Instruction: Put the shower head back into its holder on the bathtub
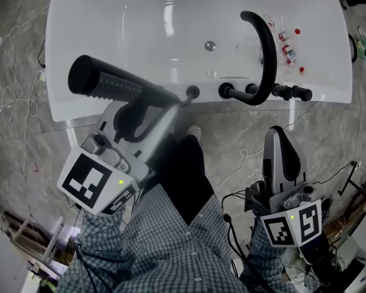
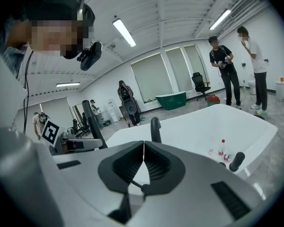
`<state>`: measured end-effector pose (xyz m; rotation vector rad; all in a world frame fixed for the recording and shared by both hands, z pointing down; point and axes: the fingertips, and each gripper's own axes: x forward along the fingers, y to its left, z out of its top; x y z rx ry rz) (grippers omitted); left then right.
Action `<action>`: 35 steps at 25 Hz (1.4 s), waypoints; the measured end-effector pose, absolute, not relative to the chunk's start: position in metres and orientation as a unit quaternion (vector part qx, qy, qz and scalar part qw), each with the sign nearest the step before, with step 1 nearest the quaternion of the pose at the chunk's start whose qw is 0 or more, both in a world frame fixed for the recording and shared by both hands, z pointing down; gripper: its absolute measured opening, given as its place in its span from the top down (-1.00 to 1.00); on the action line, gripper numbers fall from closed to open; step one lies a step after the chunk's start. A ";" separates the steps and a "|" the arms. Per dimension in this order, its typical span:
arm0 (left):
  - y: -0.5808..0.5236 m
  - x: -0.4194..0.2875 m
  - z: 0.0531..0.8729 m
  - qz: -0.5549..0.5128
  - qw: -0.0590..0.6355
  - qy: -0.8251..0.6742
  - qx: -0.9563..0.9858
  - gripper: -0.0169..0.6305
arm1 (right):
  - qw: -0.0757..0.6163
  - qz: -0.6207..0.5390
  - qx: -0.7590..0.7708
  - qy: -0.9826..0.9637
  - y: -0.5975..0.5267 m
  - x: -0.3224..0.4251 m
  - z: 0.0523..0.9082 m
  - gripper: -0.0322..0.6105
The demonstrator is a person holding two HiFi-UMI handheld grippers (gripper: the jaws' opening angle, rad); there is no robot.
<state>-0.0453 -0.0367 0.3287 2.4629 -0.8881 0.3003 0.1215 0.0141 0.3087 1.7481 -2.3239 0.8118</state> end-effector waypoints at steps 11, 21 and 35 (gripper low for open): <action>-0.041 -0.042 0.359 0.104 0.262 -0.327 0.902 0.52 | 0.062 0.291 0.573 -0.763 0.022 0.114 0.335 0.85; -0.045 -0.045 0.391 0.106 0.279 -0.342 0.891 0.52 | 0.066 0.309 0.564 -0.763 0.026 0.105 0.358 0.85; -0.038 -0.043 0.428 0.107 0.290 -0.346 0.886 0.52 | 0.064 0.326 0.559 -0.760 0.028 0.105 0.388 0.85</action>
